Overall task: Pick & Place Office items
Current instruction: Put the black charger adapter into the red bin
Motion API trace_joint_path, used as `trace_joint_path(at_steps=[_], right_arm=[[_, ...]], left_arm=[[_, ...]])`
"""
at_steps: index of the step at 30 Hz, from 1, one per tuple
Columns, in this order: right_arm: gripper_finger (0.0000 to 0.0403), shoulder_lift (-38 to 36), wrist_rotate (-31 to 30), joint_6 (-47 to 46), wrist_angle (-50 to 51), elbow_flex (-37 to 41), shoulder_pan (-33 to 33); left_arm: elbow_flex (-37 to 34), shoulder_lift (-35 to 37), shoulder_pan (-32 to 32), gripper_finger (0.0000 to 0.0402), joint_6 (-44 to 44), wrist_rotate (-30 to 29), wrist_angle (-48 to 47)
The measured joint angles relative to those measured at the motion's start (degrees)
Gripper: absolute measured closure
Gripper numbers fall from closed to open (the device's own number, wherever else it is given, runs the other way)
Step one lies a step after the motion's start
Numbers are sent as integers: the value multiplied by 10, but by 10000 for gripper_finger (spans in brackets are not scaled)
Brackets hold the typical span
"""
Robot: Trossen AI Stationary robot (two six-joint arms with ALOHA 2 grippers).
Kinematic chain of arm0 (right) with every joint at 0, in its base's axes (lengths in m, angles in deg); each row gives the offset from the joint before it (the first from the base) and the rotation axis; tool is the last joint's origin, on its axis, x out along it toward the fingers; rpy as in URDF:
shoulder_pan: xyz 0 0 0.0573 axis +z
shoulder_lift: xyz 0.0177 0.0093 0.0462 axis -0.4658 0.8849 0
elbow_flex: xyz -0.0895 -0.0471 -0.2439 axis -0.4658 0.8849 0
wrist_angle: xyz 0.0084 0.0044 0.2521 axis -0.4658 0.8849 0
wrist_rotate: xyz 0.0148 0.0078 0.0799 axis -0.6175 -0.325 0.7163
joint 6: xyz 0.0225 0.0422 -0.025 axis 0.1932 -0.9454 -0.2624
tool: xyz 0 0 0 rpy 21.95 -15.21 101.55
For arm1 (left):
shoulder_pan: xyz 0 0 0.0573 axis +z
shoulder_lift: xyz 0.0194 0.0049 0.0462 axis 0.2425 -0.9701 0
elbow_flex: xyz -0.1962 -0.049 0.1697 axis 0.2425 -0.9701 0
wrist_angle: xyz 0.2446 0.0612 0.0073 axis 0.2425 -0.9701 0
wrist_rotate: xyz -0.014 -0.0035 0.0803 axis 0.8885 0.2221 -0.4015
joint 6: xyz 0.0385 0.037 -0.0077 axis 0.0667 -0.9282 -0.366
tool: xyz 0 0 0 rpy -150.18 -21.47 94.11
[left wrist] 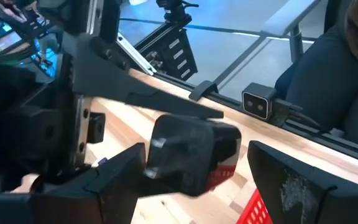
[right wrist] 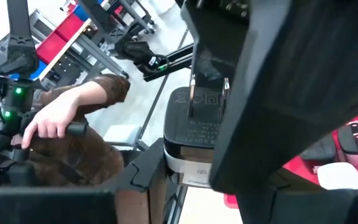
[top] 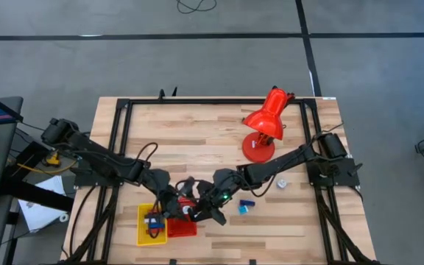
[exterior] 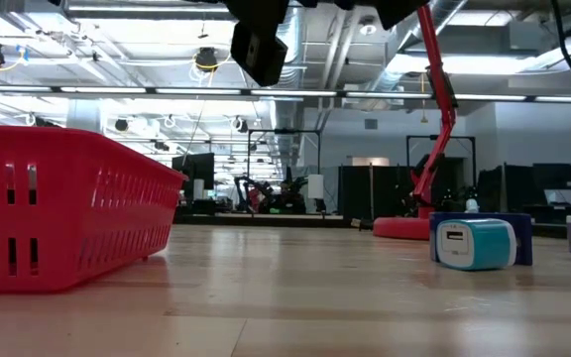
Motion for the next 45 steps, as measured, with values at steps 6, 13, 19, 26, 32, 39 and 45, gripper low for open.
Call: trace_joint_path(at_steps=[6,13,19,26,32,39,45], right_arm=[[271,0,0,0,6,0,-2],[271,1,16,4,7,0,-2],[271,1,16,4,14,0,-2],[246,1,9,26,20,0,-2],[156,-7,29,90,67,-1,-1],[129,-11,-23,152,135,0,20],[128,-31,-113,170,133,27,54]], left_arm=[[0,-8,0,142,-11,25,2],[0,-8,9,214,-12,35,1],[0,-8,8,236,-12,37,0],[0,-8,7,248,-3,35,0],[-2,-9,-2,254,35,36,-34],[-2,1,-26,255,94,19,-81],[-2,-5,-79,256,131,-80,-135]])
